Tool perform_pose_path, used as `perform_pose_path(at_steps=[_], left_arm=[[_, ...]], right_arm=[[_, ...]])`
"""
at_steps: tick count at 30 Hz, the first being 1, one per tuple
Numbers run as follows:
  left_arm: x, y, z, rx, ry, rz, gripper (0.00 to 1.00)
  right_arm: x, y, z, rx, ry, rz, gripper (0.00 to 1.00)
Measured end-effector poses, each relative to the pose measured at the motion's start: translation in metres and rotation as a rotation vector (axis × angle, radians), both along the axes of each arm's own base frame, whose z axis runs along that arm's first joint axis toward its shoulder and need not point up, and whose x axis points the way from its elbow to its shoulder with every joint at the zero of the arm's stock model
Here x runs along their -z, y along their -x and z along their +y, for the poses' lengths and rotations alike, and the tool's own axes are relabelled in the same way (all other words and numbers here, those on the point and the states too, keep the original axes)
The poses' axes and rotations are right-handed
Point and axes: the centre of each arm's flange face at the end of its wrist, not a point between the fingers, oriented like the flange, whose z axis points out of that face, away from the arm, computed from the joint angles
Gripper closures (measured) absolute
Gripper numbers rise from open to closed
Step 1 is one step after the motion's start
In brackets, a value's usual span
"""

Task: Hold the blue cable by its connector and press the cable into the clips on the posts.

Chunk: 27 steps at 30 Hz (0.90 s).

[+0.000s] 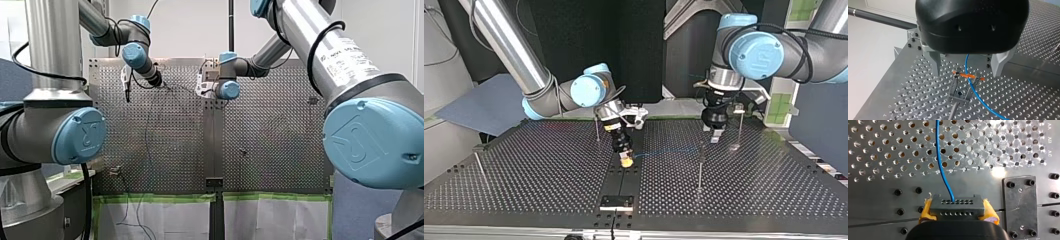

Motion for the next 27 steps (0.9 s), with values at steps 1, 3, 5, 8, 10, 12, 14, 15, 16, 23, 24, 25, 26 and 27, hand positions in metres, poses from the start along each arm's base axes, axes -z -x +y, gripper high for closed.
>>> perform_pose_path(at_steps=[1,3,5,8,10,12,14,15,16,23,24,25,26,27], left_arm=[[0.0,0.0,-0.001,0.001,0.0,0.0,0.0],[0.0,0.001,-0.002,0.003,-0.001,0.0,0.0],[0.0,0.002,-0.003,0.006,-0.001,0.0,0.0],[0.0,0.003,-0.005,0.009,-0.001,0.0,0.0],[0.0,0.003,-0.006,0.012,-0.001,0.0,0.0],[0.0,0.004,-0.007,0.015,-0.001,0.0,0.0],[0.0,0.004,-0.008,0.018,-0.003,-0.001,0.0],[0.0,0.004,-0.009,0.021,-0.007,-0.003,0.0],[0.0,0.004,-0.01,0.024,-0.012,-0.005,0.0],[-0.001,0.009,-0.021,0.058,-0.072,-0.021,0.0],[-0.001,0.01,-0.023,0.063,-0.083,-0.021,0.0],[-0.001,0.011,-0.024,0.067,-0.091,-0.023,0.0],[-0.001,0.011,-0.026,0.071,-0.099,-0.024,0.0],[-0.001,0.012,-0.028,0.074,-0.108,-0.028,0.0]], right_arm=[[0.0,0.0,0.0,0.0,0.0,0.0,1.0],[0.0,0.0,0.0,-0.001,0.0,0.0,1.0],[0.0,0.0,0.0,-0.001,-0.001,0.001,1.0],[0.0,0.0,0.001,-0.002,-0.001,0.001,1.0],[0.0,0.0,0.001,-0.002,-0.002,0.002,1.0],[0.0,0.0,0.001,-0.002,-0.002,0.002,1.0],[0.0,0.0,0.001,-0.003,-0.002,0.002,1.0],[0.0,-0.001,0.001,-0.003,-0.002,0.002,1.0],[0.0,-0.001,0.001,-0.003,-0.002,0.002,1.0],[0.0,-0.001,0.002,-0.003,-0.002,0.002,1.0],[0.0,-0.001,0.002,-0.003,-0.002,0.002,1.0],[0.0,-0.001,0.002,-0.003,-0.002,0.002,1.0],[0.0,-0.001,0.002,-0.003,-0.002,0.002,1.0],[0.0,-0.001,0.002,-0.002,-0.001,0.002,1.0]])
